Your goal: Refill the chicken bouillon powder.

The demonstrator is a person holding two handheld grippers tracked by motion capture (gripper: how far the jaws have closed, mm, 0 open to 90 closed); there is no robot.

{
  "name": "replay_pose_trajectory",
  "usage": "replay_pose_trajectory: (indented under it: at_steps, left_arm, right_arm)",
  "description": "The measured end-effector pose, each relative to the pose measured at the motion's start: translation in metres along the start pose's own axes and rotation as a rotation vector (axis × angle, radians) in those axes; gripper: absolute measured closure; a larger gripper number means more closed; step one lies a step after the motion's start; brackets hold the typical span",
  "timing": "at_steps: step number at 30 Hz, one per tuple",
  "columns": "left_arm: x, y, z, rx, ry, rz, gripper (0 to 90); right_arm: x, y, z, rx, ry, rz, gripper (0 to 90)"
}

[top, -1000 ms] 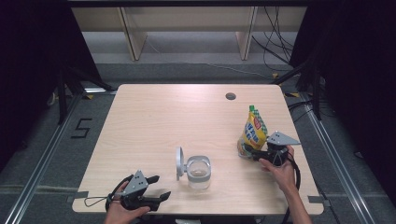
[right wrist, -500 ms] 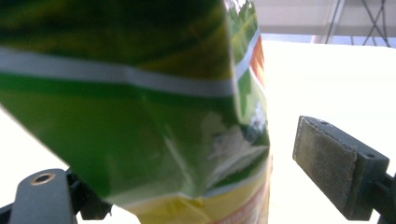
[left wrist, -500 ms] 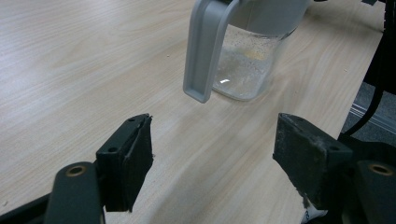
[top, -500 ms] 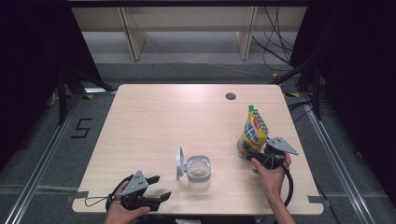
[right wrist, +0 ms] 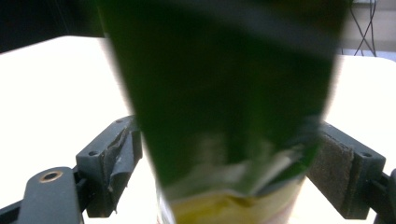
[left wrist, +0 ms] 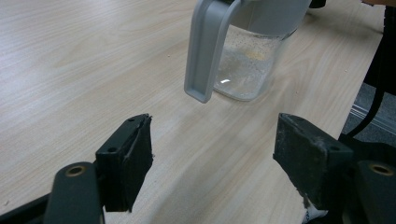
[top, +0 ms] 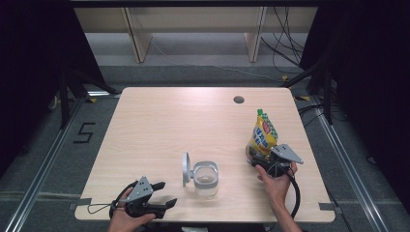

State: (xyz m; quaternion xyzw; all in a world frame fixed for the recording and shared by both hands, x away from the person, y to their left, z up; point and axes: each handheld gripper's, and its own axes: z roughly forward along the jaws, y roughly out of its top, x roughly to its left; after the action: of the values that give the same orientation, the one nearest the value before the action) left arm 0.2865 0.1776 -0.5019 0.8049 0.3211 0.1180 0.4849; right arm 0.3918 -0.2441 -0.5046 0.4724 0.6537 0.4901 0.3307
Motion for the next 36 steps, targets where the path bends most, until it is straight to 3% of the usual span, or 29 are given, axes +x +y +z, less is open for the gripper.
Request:
replay_pose_trajectory:
  at_steps: [1, 2, 4, 5, 7, 8, 11, 14, 15, 18, 19, 20, 21, 22, 25, 26, 31, 33, 36]
  left_arm:
    - [0.000, 0.000, 0.000, -0.004, 0.000, 0.004, 27.4]
    - [0.000, 0.001, 0.000, -0.003, 0.002, 0.013, 27.4]
    - [0.001, 0.001, 0.000, 0.000, -0.001, 0.016, 27.4]
    - [0.000, 0.000, 0.000, -0.001, 0.003, -0.013, 27.4]
    - [0.002, 0.000, 0.000, 0.004, 0.004, 0.014, 27.4]
    - [0.002, 0.000, 0.000, 0.004, 0.003, 0.016, 27.4]
    - [0.000, 0.000, 0.000, 0.003, 0.004, -0.009, 27.4]
    - [0.000, 0.000, 0.001, 0.005, -0.002, 0.015, 27.4]
    - [0.000, 0.000, 0.001, 0.001, -0.004, 0.012, 27.4]
    - [0.001, 0.000, 0.001, 0.011, 0.000, 0.022, 27.4]
    - [-0.001, -0.001, 0.002, 0.000, -0.005, -0.008, 27.4]
    - [-0.001, -0.001, 0.002, 0.003, -0.005, -0.009, 27.4]
    - [0.002, 0.000, 0.001, 0.022, -0.001, 0.034, 27.4]
    - [-0.001, -0.001, 0.002, 0.014, -0.003, -0.003, 27.4]
    - [-0.001, -0.001, 0.003, 0.020, 0.001, 0.003, 27.4]
    - [-0.002, -0.001, 0.004, -0.002, -0.009, -0.015, 27.4]
    - [-0.001, -0.001, 0.003, 0.011, -0.006, 0.010, 27.4]
    - [-0.002, -0.001, 0.004, 0.008, -0.007, -0.002, 27.4]
    - [-0.002, -0.001, 0.004, 0.009, -0.008, 0.002, 27.4]
  right_arm:
    - [0.001, -0.001, 0.002, -0.007, 0.011, -0.009, 17.4]
    - [0.003, -0.001, 0.001, 0.036, 0.006, -0.009, 16.6]
    - [0.003, -0.001, 0.003, 0.019, -0.008, -0.026, 16.7]
    - [0.003, -0.002, 0.004, 0.010, 0.001, -0.018, 16.8]
    - [0.003, -0.003, 0.004, 0.022, -0.016, -0.012, 17.0]
    - [0.000, -0.003, 0.007, 0.021, -0.002, -0.048, 17.2]
    - [-0.001, -0.004, 0.008, 0.021, 0.003, -0.051, 17.4]
    - [-0.001, -0.004, 0.010, 0.022, -0.013, -0.061, 17.4]
    - [-0.001, -0.005, 0.011, 0.024, 0.007, -0.050, 17.9]
    - [-0.001, -0.005, 0.011, 0.022, -0.007, -0.039, 18.2]
    - [-0.001, -0.005, 0.010, 0.019, -0.003, -0.036, 18.6]
    - [-0.001, -0.005, 0.010, 0.021, -0.009, -0.037, 18.9]
    - [-0.001, -0.005, 0.011, 0.018, -0.010, -0.040, 19.0]
    - [-0.001, -0.006, 0.011, 0.011, -0.013, -0.043, 19.4]
    - [-0.001, -0.007, 0.013, -0.011, -0.007, -0.025, 19.8]
    - [-0.002, -0.006, 0.014, -0.016, -0.005, -0.037, 20.1]
    - [-0.002, -0.006, 0.015, -0.020, -0.006, -0.038, 20.9]
    - [-0.003, -0.006, 0.015, -0.011, -0.008, -0.044, 21.3]
    - [-0.004, -0.006, 0.018, -0.046, -0.002, -0.043, 21.3]
